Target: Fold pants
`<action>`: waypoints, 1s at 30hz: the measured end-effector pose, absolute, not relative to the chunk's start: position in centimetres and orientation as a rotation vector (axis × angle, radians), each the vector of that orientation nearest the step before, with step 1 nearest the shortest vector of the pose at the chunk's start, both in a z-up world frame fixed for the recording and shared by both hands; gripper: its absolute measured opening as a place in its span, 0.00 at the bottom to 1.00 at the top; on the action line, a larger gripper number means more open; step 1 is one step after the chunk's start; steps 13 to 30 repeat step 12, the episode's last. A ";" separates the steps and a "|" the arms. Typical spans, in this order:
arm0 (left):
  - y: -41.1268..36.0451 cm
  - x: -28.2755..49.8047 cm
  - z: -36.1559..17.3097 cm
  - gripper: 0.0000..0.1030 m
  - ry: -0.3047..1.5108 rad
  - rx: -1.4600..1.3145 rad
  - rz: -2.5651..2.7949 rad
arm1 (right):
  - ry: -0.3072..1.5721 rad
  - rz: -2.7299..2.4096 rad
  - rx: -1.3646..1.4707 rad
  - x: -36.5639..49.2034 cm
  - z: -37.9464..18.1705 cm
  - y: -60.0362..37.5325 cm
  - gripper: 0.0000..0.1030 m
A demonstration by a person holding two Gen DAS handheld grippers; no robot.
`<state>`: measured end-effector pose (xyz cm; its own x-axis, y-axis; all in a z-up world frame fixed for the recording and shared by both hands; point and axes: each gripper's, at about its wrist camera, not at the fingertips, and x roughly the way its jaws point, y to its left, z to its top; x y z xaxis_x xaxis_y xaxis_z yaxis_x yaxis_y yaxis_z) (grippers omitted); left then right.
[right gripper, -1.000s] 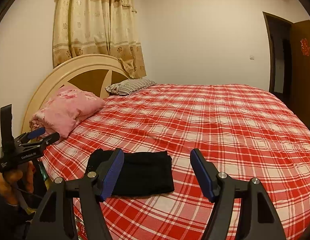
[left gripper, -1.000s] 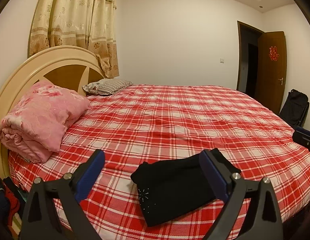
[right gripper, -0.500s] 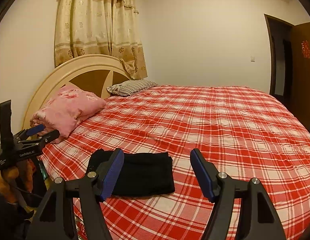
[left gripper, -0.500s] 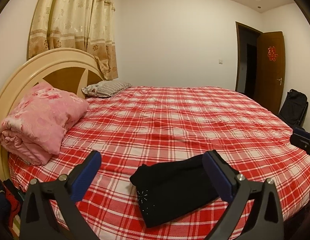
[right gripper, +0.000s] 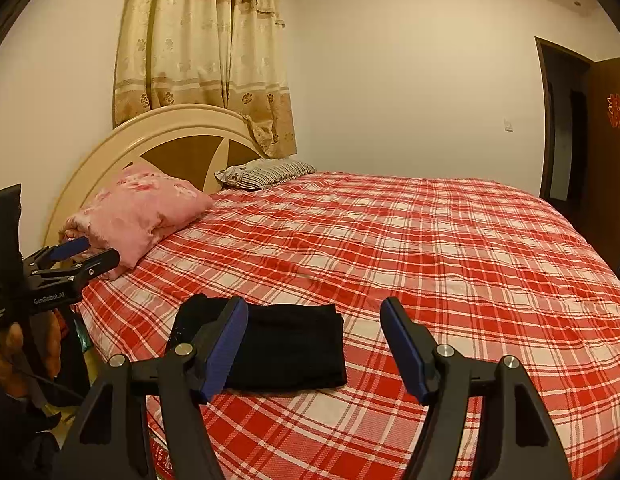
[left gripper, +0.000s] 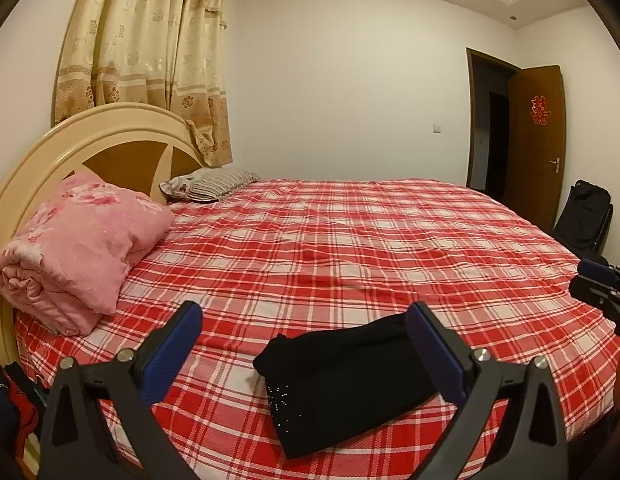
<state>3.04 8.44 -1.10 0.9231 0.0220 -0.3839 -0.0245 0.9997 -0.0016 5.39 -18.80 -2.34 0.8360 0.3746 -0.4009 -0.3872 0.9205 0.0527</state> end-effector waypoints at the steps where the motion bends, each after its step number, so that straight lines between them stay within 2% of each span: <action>1: 8.4 3.0 -1.1 1.00 0.396 -0.008 0.025 | 0.419 0.402 -0.030 5.4 -2.4 -18.8 0.68; 30: 8.3 3.2 -1.7 1.00 0.394 -0.001 0.044 | 0.431 0.404 -0.041 5.7 -2.7 -18.4 0.68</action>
